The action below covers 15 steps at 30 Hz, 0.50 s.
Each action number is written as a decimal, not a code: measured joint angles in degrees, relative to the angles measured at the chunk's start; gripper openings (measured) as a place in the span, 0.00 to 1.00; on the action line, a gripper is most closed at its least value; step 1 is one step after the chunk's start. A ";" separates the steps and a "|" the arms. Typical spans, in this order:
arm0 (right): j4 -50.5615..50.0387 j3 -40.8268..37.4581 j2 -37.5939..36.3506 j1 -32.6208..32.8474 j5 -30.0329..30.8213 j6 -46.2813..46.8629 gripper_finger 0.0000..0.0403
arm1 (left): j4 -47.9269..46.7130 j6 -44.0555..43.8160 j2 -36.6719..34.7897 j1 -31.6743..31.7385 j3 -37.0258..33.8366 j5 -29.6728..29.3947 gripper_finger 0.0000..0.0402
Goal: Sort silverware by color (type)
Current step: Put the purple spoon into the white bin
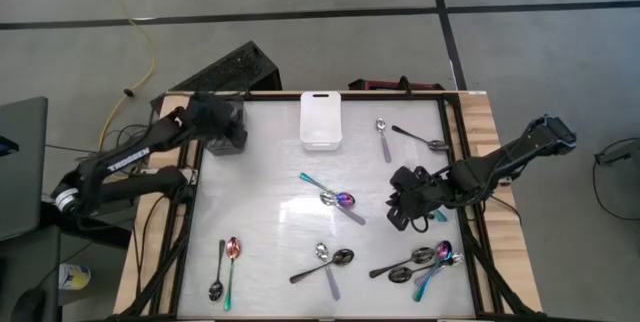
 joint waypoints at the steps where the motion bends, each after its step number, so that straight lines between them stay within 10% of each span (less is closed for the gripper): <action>1: 0.77 -0.01 0.01 0.14 -0.04 0.01 0.30 | 0.49 -0.41 -0.99 -2.46 0.00 -1.03 0.14; 15: 9.49 -0.01 0.01 0.42 1.66 -0.15 0.30 | 24.04 -5.17 2.18 -45.81 -5.23 -2.71 0.14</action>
